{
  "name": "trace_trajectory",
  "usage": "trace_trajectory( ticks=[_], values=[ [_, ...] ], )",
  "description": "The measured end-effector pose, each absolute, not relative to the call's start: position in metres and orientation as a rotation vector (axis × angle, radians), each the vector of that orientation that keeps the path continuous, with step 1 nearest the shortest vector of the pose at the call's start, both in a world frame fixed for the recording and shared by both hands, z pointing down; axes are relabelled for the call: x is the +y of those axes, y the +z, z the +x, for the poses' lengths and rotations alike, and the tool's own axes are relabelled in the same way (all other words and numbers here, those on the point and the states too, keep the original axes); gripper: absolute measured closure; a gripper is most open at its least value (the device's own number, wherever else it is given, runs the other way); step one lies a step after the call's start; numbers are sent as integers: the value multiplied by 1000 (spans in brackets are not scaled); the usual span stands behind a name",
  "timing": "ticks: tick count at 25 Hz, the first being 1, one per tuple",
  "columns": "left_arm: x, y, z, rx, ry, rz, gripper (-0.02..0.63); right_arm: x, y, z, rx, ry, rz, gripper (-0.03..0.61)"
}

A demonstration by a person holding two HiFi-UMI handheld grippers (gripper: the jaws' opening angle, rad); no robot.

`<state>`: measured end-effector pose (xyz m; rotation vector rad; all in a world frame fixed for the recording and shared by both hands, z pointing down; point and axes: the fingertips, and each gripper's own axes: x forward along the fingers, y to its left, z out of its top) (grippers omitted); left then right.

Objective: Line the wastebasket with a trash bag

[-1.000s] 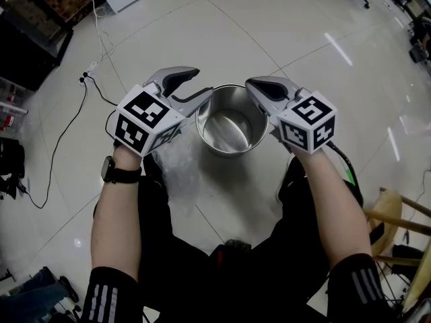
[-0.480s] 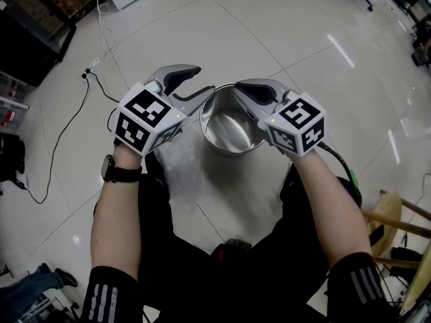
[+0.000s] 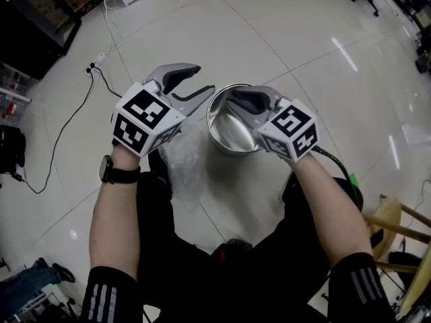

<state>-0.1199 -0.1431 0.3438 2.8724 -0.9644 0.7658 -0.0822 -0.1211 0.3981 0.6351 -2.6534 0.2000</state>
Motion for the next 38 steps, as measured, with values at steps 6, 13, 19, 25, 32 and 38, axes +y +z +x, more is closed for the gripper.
trace_trajectory(
  ticks=[6,13,19,25,32,38],
  values=[
    [-140,345,-141,-996,771,2843,430,-114,415,-102,-2627,203,570,468],
    [-131,357,-175,-1044,825,2793,430,-105,439,-134,-2596,204,472,459],
    [-127,363,-207,-1080,839,2766,430,-82,474,-184,-2551,206,313,429],
    [-117,372,-226,-1080,891,2747,429,-39,538,-231,-2430,175,105,390],
    [-107,381,-249,-1056,899,2731,430,-14,628,-254,-2224,73,-28,366],
    [-106,367,-266,-1102,824,2733,430,-10,641,-258,-2151,-166,-52,348]
  ],
)
